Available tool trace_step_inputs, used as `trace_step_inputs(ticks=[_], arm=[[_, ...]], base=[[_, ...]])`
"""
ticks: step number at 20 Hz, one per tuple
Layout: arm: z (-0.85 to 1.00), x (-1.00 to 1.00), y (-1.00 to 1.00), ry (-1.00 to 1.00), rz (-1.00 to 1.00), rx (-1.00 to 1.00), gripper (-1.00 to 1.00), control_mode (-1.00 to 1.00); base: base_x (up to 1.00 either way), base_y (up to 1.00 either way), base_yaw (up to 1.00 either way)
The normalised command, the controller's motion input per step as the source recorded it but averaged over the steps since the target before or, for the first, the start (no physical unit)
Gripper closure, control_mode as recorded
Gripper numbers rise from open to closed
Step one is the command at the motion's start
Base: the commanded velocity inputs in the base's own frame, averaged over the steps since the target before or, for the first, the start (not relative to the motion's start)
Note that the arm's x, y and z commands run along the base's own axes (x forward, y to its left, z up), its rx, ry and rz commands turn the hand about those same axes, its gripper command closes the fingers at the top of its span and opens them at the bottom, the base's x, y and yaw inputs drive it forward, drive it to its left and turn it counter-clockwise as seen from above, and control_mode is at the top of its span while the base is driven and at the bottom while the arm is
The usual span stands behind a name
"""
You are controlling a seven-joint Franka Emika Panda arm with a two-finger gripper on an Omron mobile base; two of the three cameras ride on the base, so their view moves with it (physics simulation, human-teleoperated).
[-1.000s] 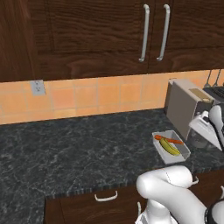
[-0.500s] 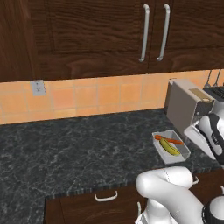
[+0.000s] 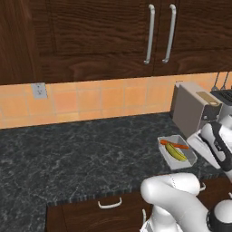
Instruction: Take the meat container that has the fish and place it on the second highest rack of the freezer. Then take the vegetable container that has the carrot and cucumber and place it on the highest rack of the freezer.
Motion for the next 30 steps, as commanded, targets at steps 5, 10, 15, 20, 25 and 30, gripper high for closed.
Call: trace_step_inputs(ticks=[5,10,15,20,25,30], arm=[[-0.25,0.17,-0.03,0.0,0.05,0.0,-1.0,-1.0],[-0.05,0.49,-0.32,0.0,0.12,0.0,-1.0,-1.0],[-0.02,0.4,-0.4,0.0,0.14,0.0,-1.0,-1.0],[0.0,0.31,-0.07,-0.01,0.2,-0.03,-1.0,-1.0],[0.0,-0.07,0.3,-0.11,0.17,-0.11,-1.0,-1.0],[-0.06,-0.34,0.37,-0.23,0.2,-0.12,-1.0,-1.0]], base=[[0.0,0.0,0.0],[0.0,0.0,0.0],[0.0,0.0,0.0],[0.0,0.0,0.0],[0.0,0.0,0.0],[0.0,0.0,0.0]])
